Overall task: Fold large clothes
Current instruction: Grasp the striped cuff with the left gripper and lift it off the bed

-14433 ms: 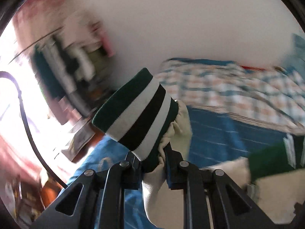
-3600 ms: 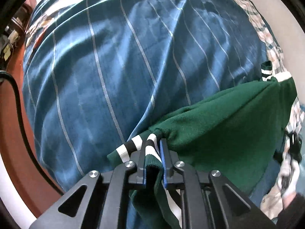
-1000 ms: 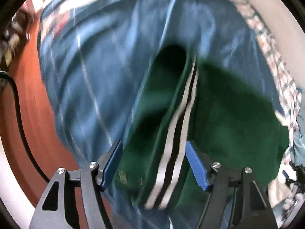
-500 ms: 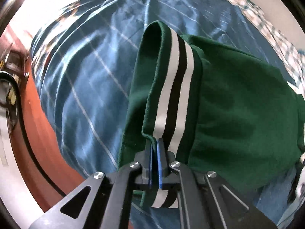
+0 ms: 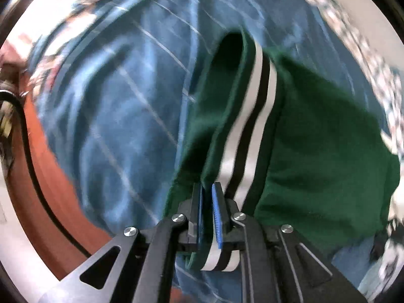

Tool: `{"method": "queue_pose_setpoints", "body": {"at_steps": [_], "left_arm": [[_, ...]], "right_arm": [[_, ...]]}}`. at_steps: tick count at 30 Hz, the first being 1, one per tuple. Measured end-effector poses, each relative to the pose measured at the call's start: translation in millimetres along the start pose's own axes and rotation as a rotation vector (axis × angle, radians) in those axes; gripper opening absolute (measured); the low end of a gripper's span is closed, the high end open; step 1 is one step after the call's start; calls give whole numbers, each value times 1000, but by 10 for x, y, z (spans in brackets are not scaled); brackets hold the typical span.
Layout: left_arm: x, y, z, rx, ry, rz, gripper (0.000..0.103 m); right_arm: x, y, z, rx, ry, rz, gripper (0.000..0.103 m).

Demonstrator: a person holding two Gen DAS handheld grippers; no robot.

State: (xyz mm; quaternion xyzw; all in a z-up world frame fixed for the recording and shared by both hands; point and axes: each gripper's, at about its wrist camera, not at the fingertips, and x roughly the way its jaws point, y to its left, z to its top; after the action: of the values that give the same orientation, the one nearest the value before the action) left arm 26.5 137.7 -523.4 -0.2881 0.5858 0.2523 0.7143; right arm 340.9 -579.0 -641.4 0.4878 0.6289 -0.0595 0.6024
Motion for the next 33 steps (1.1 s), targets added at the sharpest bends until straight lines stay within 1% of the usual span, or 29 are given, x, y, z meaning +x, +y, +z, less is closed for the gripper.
{"method": "queue_pose_setpoints", "body": {"at_steps": [1,2,3,4,5,6,7,8,10,11,13,15,17,18,19,20,21,22,24,25,28,30,31,33], "left_arm": [[-127,38,-49,-37,-37,8,10],[-236,84,-116,-75,-69,14,14],[-322,125,-181,-117,-94,20,25],[-394,176,-280,-172,-110,5,36],[-421,217,-389,-228,-112,-17,71],[-411,229,-490,-267,-107,-43,92],[-364,229,-599,-318,-96,-95,92],[-288,201,-671,-352,-80,-140,92],[-70,132,-819,-424,-27,-225,91],[54,116,-876,-482,-11,-272,91],[230,131,-950,-592,-10,-342,91],[409,157,-922,-674,-16,-371,90],[508,185,-819,-740,-55,-343,90],[501,195,-762,-756,-88,-313,84],[456,174,-641,-754,-127,-259,80],[407,153,-553,-738,-151,-223,52],[351,129,-466,-712,-180,-199,21],[309,87,-308,-673,-194,-191,21],[203,51,-37,-617,-247,-195,21],[133,28,148,-564,-272,-205,21],[10,58,607,-477,-314,-230,21],[33,118,787,-438,-321,-234,21],[101,169,872,-420,-308,-238,21],[280,273,882,-429,-260,-253,22]], "right_arm": [[-39,60,-26,-53,-5,-33,40],[-92,150,-86,-114,-13,-71,42],[-155,191,-106,-154,-23,-101,45],[-190,256,-146,-192,-32,-124,46],[-220,327,-226,-247,-39,-153,47],[-206,433,-234,-279,-38,-174,49],[-203,458,-241,-302,-35,-186,51],[-194,496,-303,-332,-32,-201,52],[-184,518,-388,-349,-23,-213,52],[-166,502,-403,-352,-10,-213,52],[-56,551,-442,-353,11,-214,52],[-34,495,-502,-355,24,-209,52],[-8,449,-541,-347,32,-194,52],[27,453,-558,-345,38,-192,52],[42,440,-566,-341,41,-192,52],[54,422,-577,-334,46,-182,52],[75,419,-596,-331,47,-174,52],[107,431,-595,-329,52,-168,52],[139,428,-646,-337,71,-160,52],[169,450,-687,-353,83,-167,52],[196,524,-833,-416,95,-194,52],[160,601,-972,-474,65,-219,52],[148,638,-1026,-497,56,-227,52],[104,703,-1152,-540,47,-245,52]]}}
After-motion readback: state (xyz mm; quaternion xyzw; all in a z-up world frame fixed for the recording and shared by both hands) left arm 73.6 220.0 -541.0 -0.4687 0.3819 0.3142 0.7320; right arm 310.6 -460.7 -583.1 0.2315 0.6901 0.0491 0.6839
